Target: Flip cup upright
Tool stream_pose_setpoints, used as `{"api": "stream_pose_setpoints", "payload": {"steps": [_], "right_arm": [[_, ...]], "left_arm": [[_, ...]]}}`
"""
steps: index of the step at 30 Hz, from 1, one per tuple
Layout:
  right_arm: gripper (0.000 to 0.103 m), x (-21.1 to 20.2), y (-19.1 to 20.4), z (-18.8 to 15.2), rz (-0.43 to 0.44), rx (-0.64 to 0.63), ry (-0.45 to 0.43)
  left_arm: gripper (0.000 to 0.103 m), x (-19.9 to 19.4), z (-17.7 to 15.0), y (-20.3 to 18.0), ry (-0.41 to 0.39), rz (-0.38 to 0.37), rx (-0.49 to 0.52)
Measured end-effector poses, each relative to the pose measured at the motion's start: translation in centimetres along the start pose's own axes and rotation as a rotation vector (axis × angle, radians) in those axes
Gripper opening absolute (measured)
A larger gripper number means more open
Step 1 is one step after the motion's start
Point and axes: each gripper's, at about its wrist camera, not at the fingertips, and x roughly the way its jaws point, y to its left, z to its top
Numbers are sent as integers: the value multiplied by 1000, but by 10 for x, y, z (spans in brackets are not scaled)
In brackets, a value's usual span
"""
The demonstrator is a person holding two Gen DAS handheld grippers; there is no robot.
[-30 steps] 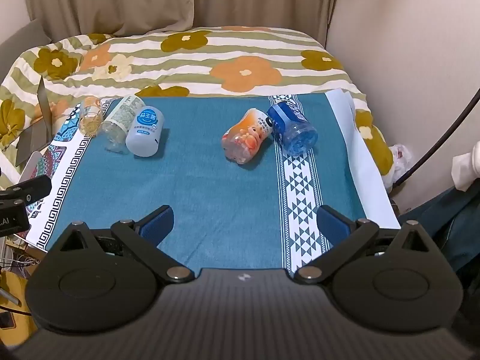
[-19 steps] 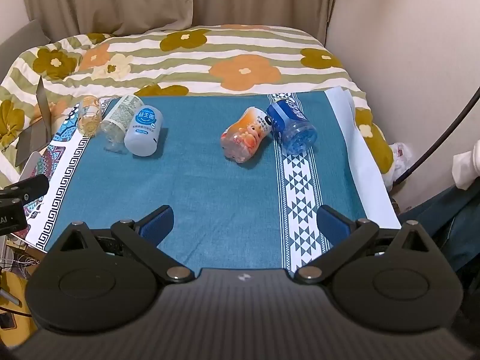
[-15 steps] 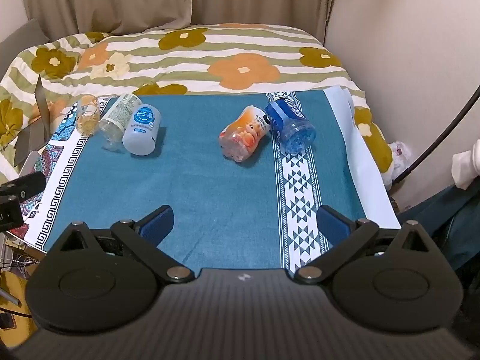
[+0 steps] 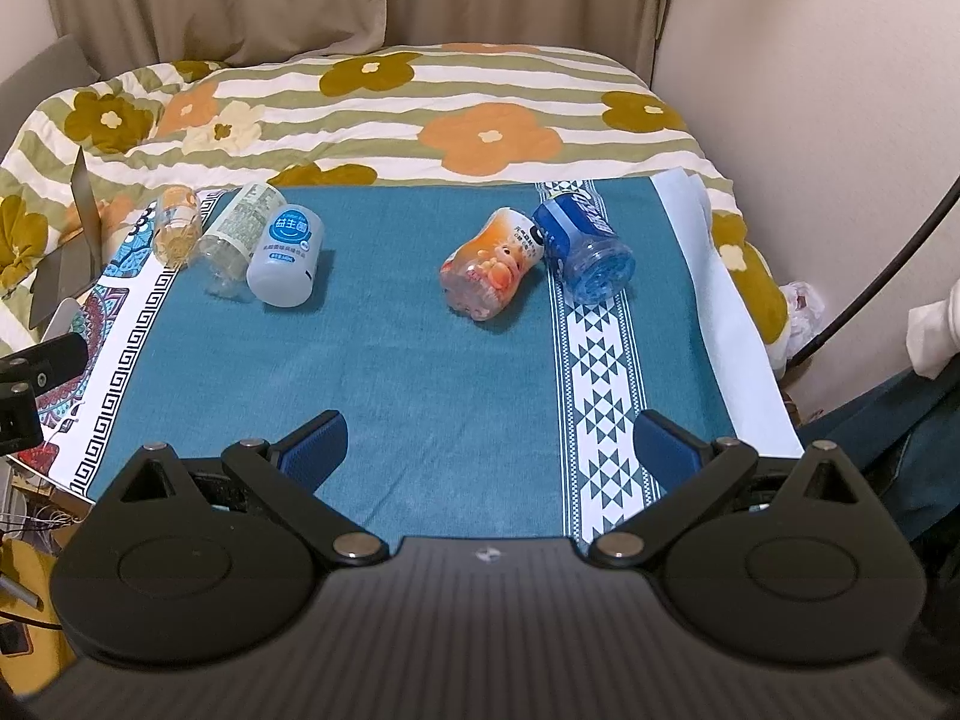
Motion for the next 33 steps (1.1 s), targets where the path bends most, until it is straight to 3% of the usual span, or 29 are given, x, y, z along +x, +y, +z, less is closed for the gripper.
{"api": "stream_pose_setpoints", "payload": {"steps": [33], "right_arm": [[103,-1,7,1,8,-6,8]], "left_arm": [[103,-1,0,0,-2,-1,12]]}}
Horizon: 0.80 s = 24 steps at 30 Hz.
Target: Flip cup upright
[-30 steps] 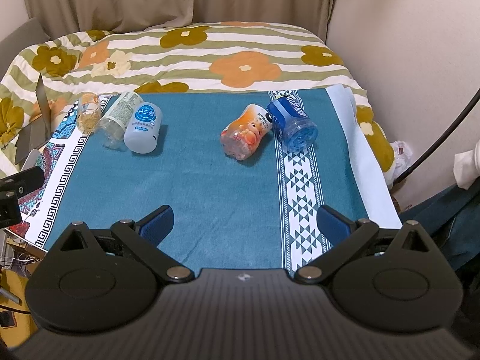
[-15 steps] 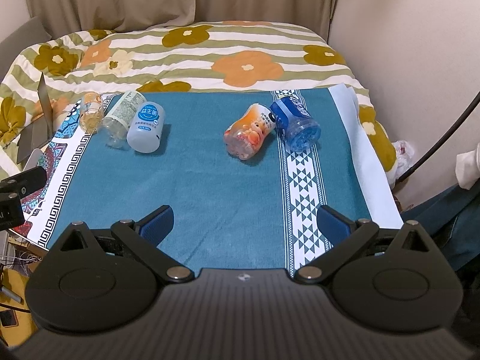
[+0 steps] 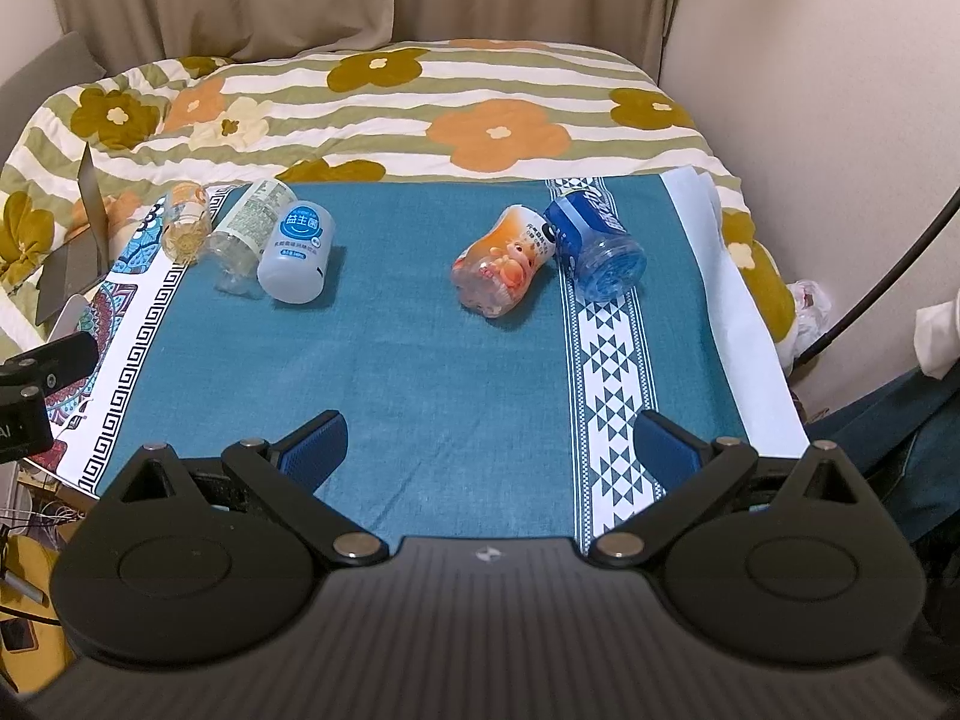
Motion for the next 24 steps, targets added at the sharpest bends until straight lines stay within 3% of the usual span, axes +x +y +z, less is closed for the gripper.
{"api": "stream_pose_setpoints", "payload": {"steps": [24], "right_arm": [[103,1,0,-2,-2,-3,3]], "left_arm": [[103,2,1,0,3,7,-4]]}}
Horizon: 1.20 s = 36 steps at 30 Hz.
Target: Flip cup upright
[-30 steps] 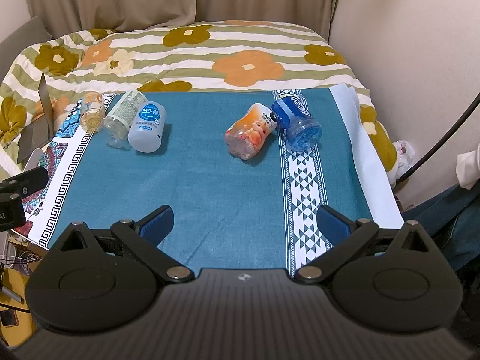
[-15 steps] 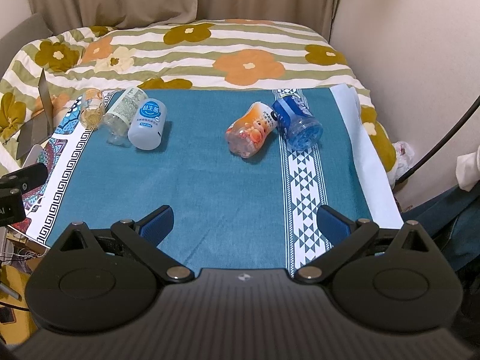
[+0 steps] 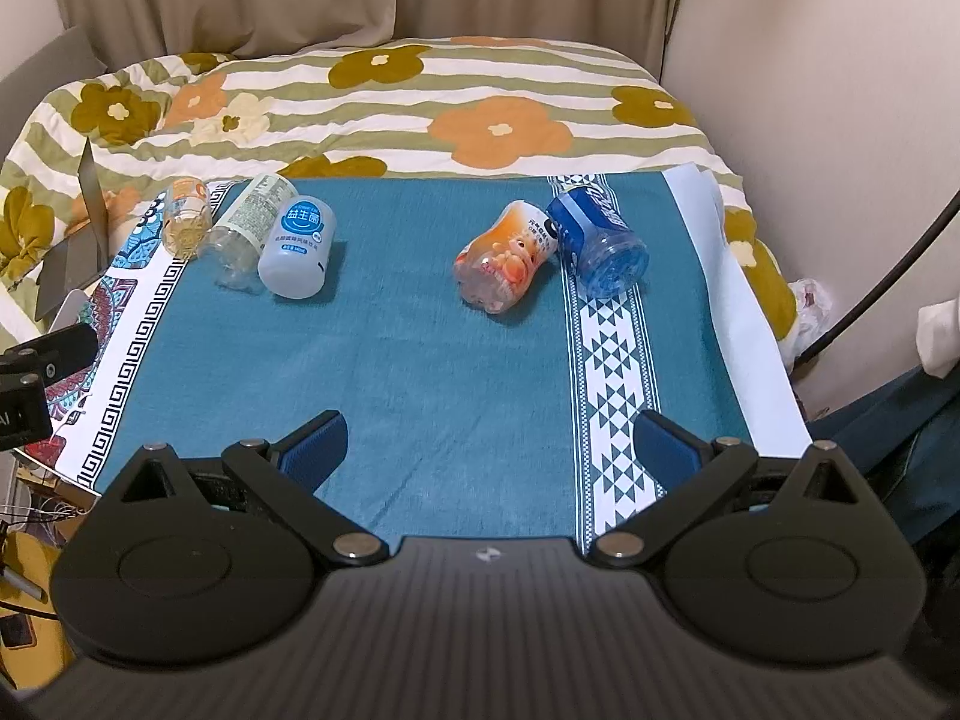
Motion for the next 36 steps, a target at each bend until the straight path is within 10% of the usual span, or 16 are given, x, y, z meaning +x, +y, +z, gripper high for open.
{"api": "stream_pose_setpoints", "payload": {"steps": [36], "right_arm": [[103,47,-13,32,63,-105,58]], "left_arm": [[103,47,47,14,64,30,-5]]}}
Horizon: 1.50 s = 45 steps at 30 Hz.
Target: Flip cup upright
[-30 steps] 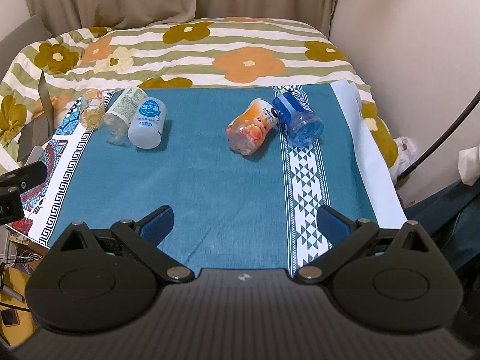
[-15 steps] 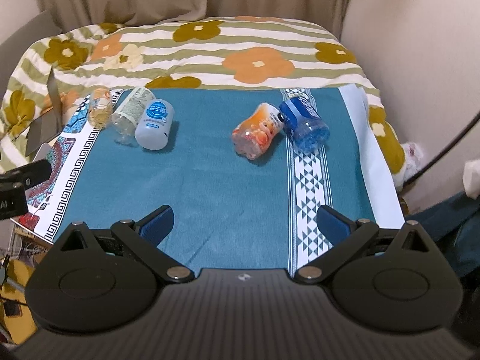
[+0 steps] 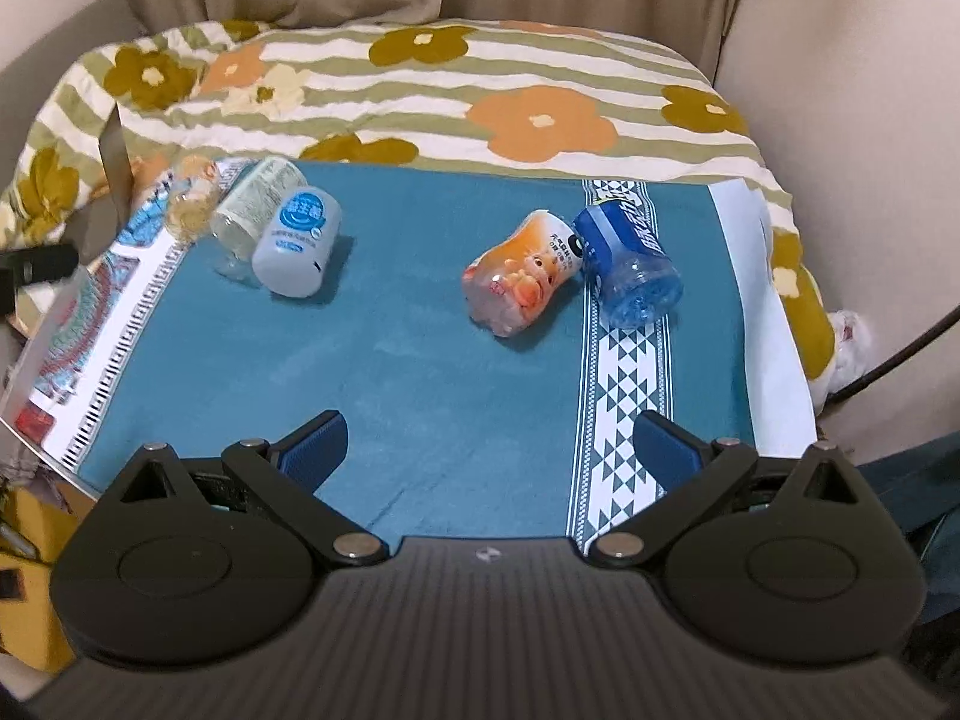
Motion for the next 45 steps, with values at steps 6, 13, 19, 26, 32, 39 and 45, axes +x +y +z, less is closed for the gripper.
{"api": "stream_pose_setpoints", "payload": {"steps": [6,13,19,26,32,39,45], "right_arm": [[103,21,4,10,-8,128,62],[103,44,15,25,-68,226,142],[103,60,28,32,-94,295,178],[103,77,35,33,-135,361,216],[103,86,33,31,-156,411,240],[103,94,34,33,-149,435,252],[103,99,35,32,-138,439,256]], "left_arm": [[103,47,27,17,35,-69,58],[103,110,49,27,118,-185,114],[95,160,62,26,190,-261,184],[87,204,70,21,255,-321,264],[79,224,70,14,295,-350,305],[74,235,64,8,334,-369,327],[71,238,62,4,335,-362,331]]}}
